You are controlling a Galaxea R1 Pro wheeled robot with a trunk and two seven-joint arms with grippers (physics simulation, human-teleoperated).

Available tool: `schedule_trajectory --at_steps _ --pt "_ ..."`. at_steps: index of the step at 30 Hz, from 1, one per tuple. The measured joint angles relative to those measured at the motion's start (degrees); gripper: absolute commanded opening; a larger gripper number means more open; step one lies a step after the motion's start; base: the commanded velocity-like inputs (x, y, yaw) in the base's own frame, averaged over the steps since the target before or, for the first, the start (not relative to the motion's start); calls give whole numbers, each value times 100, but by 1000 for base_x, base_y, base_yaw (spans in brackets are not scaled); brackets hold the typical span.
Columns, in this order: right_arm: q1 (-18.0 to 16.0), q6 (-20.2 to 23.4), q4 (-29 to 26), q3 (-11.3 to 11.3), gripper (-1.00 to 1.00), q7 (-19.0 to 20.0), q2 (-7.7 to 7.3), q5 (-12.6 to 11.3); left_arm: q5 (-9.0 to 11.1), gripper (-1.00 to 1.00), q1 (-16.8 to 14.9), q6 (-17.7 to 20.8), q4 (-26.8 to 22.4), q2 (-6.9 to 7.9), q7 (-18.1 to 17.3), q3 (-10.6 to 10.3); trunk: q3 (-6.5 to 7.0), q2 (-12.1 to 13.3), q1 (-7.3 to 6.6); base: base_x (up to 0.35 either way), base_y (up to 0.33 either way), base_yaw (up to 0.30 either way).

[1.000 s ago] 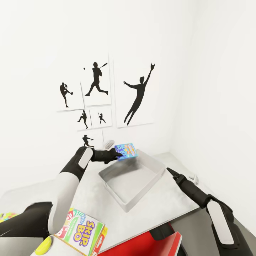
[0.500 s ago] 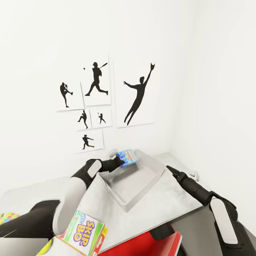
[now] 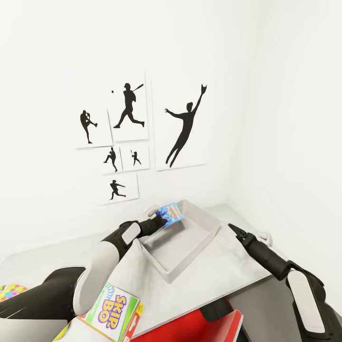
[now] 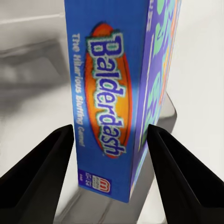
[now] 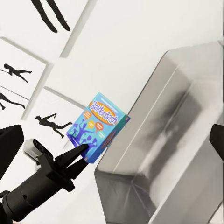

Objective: Put all the toys in the child's room - the three board games (two on the bed and one on the table), the two jigsaw puzzles on the table, and the tennis ball on the table - inside the toy box on the table in the child's room.

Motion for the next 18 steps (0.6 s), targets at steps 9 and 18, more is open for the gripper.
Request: schedule_trajectory --at_steps 9,18 --pt "27 -30 0 -66 100 39 42 0 10 -100 2 -53 44 0 -95 -12 0 0 0 0 0 0" --pt "28 -57 0 -65 100 43 80 1 13 -100 3 40 55 0 -316 -27 -1 0 0 0 0 0"
